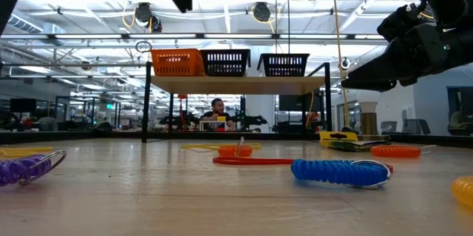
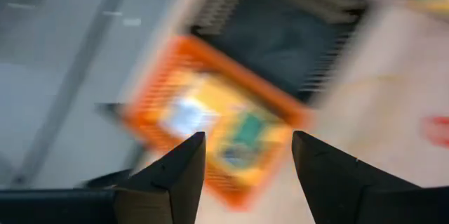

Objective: Pick & Place Office Desk Supplies
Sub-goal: Put the yellow pack of crayons into the orange bin on the shelf

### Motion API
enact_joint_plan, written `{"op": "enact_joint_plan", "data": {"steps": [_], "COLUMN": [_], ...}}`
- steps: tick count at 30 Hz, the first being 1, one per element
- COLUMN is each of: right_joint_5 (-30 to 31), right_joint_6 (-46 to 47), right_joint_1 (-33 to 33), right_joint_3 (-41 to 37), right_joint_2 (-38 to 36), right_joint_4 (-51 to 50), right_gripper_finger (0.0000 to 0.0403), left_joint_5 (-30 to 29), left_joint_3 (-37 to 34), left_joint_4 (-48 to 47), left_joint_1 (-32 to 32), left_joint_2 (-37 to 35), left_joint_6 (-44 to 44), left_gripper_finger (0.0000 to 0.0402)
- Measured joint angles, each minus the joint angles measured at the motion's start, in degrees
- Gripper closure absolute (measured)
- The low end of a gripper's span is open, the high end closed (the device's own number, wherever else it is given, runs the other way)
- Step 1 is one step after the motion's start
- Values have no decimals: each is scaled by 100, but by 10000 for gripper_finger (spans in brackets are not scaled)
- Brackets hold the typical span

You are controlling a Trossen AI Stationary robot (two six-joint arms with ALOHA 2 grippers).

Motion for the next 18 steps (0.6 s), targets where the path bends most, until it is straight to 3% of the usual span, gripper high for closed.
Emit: {"op": "enact_joint_plan", "data": {"steps": [3,7,9,12,15,18], "right_joint_5": [-9,-17,-13,-2,56,354], "right_joint_6": [0,-78,-154,-155,-133,51], "right_joint_1": [0,33,76,160,258,339], "right_joint_3": [1,1,1,1,1,86], "right_joint_2": [0,0,0,0,0,-8], "right_joint_4": [0,0,-2,-3,-2,-271], "right_gripper_finger": [149,149,149,149,149,149], "left_joint_5": [749,587,416,-145,-1099,-1791], "left_joint_3": [-8,-308,-728,-1434,-2194,-2782], "left_joint_4": [69,738,1513,2598,3398,3667], "left_joint_1": [-538,-1613,-2137,-2824,-3290,-3477], "left_joint_2": [0,61,61,69,70,70], "left_joint_6": [-472,-797,-795,-655,-493,-698], "left_gripper_finger": [190,190,190,190,190,190]}}
